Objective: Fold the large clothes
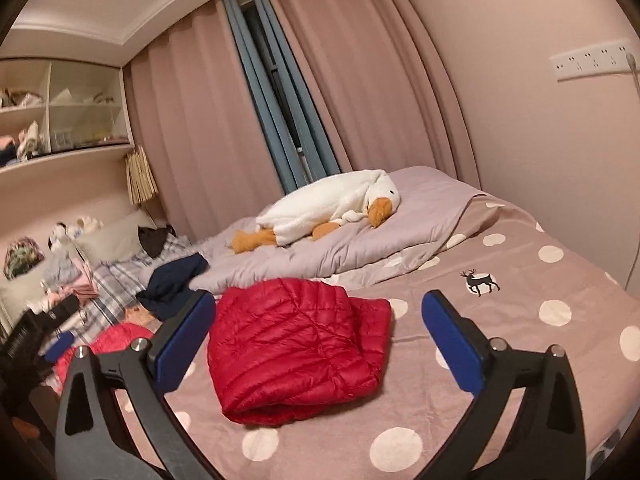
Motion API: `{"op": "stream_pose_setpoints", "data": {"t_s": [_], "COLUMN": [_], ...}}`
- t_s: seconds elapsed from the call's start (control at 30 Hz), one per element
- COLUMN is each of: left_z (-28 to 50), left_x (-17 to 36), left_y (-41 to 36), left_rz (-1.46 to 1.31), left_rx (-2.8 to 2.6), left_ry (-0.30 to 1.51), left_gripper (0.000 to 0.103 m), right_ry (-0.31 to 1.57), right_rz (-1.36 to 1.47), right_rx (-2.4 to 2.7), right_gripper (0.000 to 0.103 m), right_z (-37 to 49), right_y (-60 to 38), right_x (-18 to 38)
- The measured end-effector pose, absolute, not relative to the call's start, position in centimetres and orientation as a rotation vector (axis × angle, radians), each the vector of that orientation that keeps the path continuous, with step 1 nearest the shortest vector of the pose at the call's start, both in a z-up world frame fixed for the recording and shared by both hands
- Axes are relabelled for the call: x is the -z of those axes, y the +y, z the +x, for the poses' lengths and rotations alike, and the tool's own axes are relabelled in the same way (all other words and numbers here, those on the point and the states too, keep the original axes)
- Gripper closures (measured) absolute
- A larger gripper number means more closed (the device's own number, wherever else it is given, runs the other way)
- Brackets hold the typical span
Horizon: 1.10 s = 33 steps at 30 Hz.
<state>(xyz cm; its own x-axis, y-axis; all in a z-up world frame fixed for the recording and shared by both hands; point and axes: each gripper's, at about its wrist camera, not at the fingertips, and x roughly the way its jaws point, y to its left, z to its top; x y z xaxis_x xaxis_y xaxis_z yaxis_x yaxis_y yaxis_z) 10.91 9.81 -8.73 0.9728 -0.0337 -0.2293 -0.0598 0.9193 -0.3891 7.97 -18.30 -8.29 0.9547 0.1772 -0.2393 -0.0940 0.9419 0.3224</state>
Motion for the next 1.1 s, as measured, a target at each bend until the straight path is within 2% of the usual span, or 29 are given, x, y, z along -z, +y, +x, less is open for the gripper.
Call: {"op": "stream_pose_setpoints", "data": {"t_s": [0.37,1.1], "left_z": [11.7,11.3], "left_x": [9.2,8.9], "left_y": [8.8,8.3], "left_rz": [-0.376,-0.366], "left_rx": [-0.019,-0.015], "left_ry": [0.307,0.332], "left_gripper": [0.000,0.000], "right_ry": [0.295,0.310], "right_rz": [0.244,0.252], "right_rx": [-0.097,-0.031], "right_gripper": [0.000,0.000], "right_z": [8.3,8.1], "right_y": [-17.2,-17.6], "right_x": [8.3,8.4]}}
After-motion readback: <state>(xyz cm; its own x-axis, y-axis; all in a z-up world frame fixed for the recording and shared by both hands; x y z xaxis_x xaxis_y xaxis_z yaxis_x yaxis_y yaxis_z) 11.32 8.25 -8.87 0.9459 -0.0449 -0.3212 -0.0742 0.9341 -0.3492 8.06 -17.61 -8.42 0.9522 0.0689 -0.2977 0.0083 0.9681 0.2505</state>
